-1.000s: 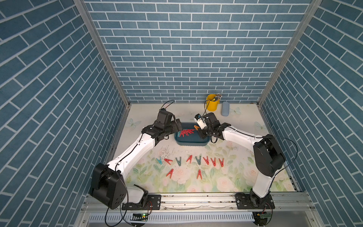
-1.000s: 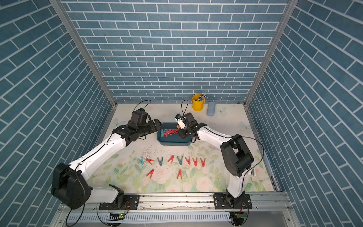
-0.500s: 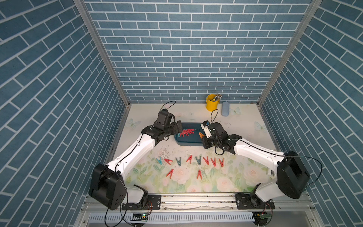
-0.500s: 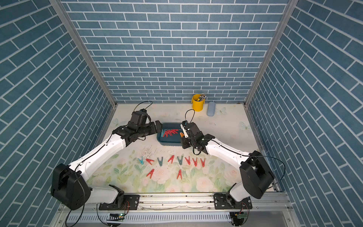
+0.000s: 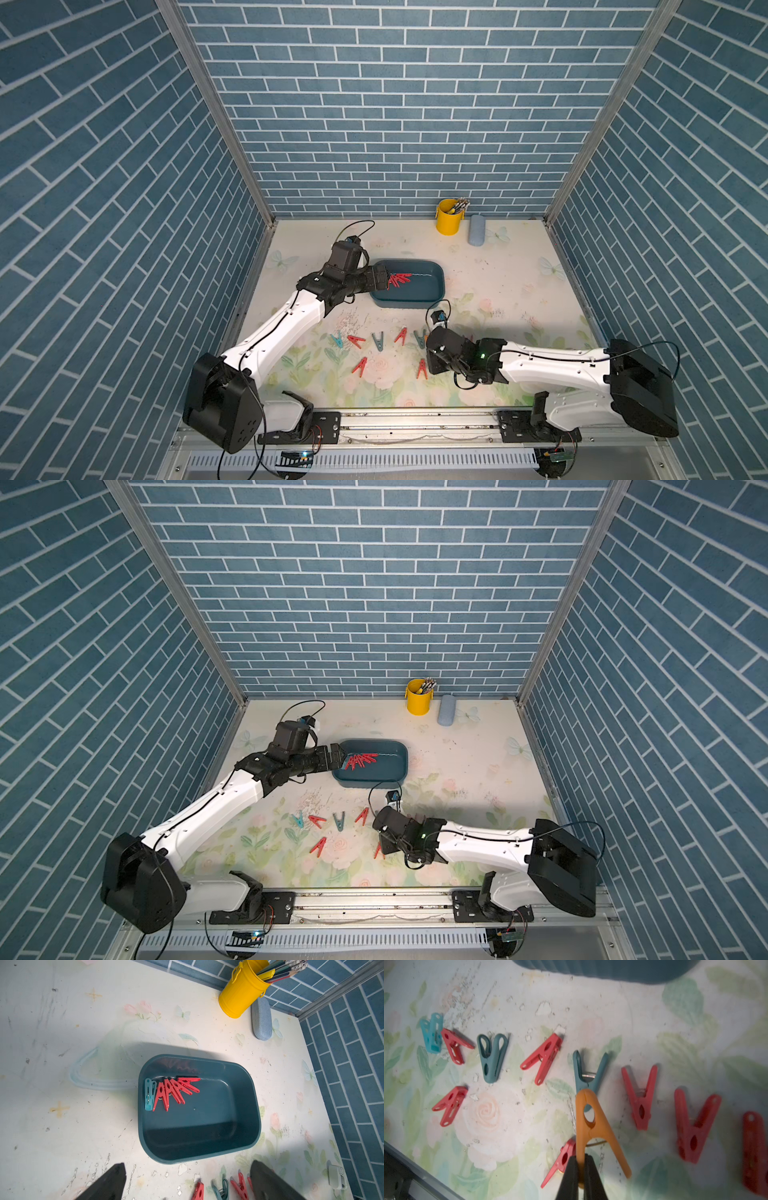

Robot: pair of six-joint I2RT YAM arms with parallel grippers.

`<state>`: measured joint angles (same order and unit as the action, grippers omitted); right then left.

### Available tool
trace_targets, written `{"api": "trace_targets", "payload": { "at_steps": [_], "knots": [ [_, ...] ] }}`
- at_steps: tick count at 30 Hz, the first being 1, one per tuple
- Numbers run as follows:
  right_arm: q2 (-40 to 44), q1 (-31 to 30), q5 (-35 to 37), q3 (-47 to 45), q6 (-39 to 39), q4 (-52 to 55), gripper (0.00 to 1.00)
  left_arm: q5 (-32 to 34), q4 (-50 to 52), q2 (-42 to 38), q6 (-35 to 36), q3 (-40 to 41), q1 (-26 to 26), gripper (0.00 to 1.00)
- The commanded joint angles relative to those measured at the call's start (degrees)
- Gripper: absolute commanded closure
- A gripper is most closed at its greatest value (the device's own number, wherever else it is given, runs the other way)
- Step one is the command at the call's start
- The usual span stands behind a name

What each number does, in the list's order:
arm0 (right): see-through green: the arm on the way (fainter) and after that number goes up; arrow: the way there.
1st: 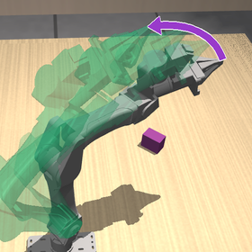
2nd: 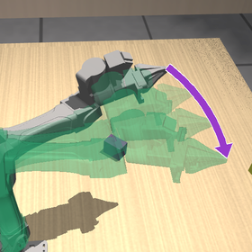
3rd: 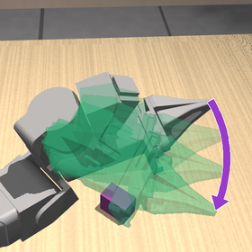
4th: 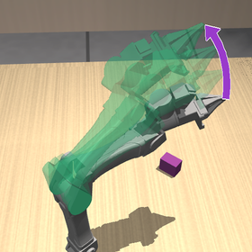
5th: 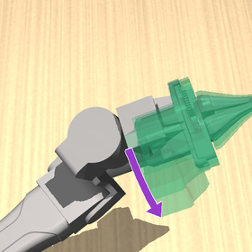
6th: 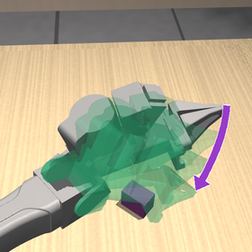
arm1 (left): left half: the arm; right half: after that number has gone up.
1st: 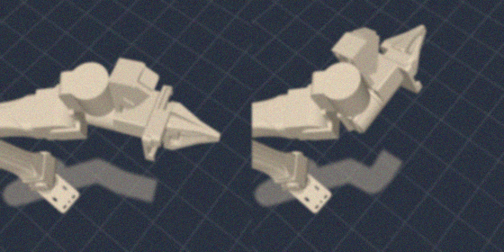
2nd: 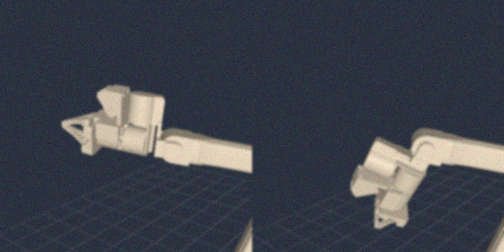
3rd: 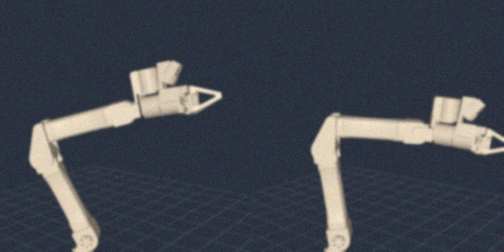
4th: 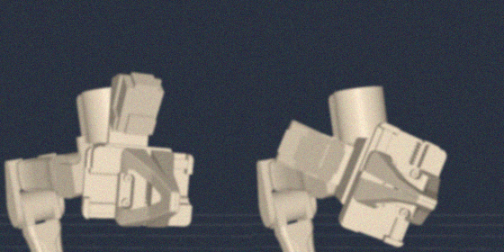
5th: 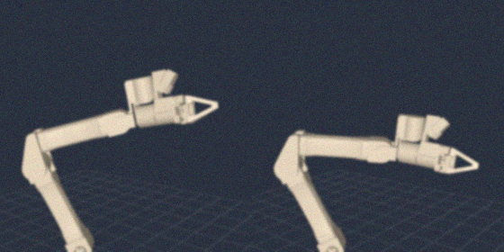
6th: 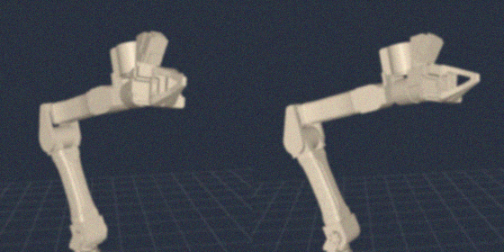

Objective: Take the clothespins out of the storage box
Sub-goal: Place the clothespin at the center of the board.

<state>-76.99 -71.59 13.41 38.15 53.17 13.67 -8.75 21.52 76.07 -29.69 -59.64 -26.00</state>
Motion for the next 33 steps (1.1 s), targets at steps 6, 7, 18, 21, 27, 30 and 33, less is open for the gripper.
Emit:
{"api": "trace_targets", "payload": {
  "at_steps": [6,7,18,21,27,30,33],
  "knots": [
    [-2.0,-6.8,5.6,-2.6,12.4,0.4,0.98,-0.5,-0.6,-1.4,0.2,1.1,0.2,0.0],
    [-1.8,-7.4,6.0,-2.9,13.3,0.6,0.98,-0.4,-0.6,-1.5,0.1,1.2,0.3,0.0],
    [-1.1,-10.4,6.4,-8.2,19.4,-1.6,0.98,-0.6,-0.5,-1.4,-0.5,1.7,0.2,0.01],
    [-2.0,-10.4,6.4,-8.0,19.4,-2.6,0.98,-0.7,-0.4,-1.2,-0.6,1.7,0.2,0.01],
    [-3.1,-10.4,6.4,-7.3,19.3,-3.3,0.8,-0.7,-0.2,-1.1,-0.3,1.8,0.2,0.0],
    [-2.6,-10.4,6.6,-6.8,19.3,-2.4,0.74,-0.8,-0.2,-0.9,-0.3,1.6,0.2,0.0],
    [-1.3,-10.4,7.3,-5.7,19.2,-0.5,0.69,-1.0,-0.2,-0.6,-0.2,1.3,0.2,0.01]
  ]
}}
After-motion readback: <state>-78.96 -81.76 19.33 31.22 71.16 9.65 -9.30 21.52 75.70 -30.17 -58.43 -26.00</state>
